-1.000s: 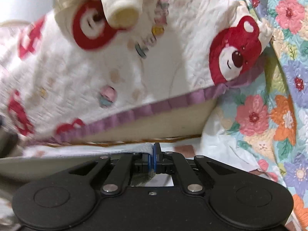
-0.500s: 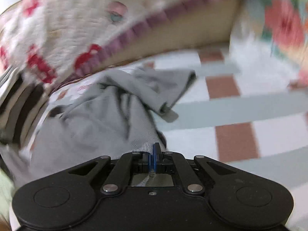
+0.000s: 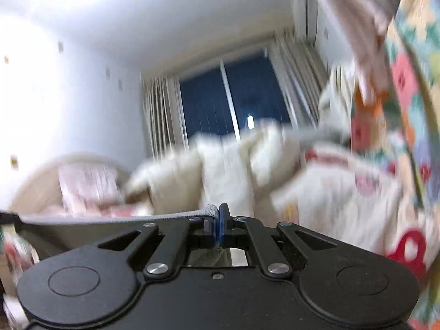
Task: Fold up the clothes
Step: 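Lift the shirt by both shoulders and shake it out in the air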
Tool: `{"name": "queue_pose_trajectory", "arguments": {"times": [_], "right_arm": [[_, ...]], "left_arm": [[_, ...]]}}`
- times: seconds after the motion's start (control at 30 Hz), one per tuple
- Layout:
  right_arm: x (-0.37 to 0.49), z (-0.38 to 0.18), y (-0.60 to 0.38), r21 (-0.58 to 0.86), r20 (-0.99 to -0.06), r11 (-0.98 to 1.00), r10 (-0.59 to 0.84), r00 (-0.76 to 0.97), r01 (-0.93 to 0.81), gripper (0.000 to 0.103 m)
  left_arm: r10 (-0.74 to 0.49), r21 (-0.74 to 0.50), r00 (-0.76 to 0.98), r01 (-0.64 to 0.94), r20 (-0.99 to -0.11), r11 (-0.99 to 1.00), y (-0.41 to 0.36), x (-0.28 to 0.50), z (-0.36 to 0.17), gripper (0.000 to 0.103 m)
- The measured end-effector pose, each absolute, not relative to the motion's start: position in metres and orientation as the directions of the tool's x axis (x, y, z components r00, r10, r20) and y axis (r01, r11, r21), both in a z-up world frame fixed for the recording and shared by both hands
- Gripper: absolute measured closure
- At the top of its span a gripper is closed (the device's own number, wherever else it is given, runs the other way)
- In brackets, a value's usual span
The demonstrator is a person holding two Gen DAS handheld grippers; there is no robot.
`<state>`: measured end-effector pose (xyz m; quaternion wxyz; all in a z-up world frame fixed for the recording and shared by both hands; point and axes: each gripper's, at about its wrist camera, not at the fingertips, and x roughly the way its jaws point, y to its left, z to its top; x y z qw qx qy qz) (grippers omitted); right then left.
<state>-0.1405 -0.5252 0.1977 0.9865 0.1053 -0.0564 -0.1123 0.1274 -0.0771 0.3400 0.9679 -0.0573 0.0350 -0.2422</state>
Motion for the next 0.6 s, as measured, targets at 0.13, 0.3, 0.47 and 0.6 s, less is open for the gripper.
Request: {"name": "queue_pose_trajectory", "arguments": {"times": [0.13,0.3,0.47,0.6], "right_arm": [[-0.183,0.234,-0.513,0.177,0.196,0.967,-0.214,0.957,0.181,0.101],[-0.243,0.099,-0.498,0.326,-0.110,0.925,-0.171,0.979,0.198,0.100],[-0.275,-0.028,-0.472,0.403,-0.363,0.858,-0.170,0.916,0.319,0.101],[-0.283,-0.078,-0.458,0.423,-0.457,0.835,-0.138,0.879,0.351,0.101]], "left_arm": [[-0.531,-0.178,0.841,0.510,-0.099,0.841,-0.037,0.074,0.292,0.101],[-0.523,-0.207,0.775,0.480,-0.354,0.853,-0.007,0.021,0.132,0.101],[-0.455,-0.248,0.620,0.394,-0.639,0.885,0.012,0.000,-0.008,0.101],[-0.403,-0.226,0.569,0.357,-0.717,0.906,0.023,-0.003,-0.044,0.101]]}}
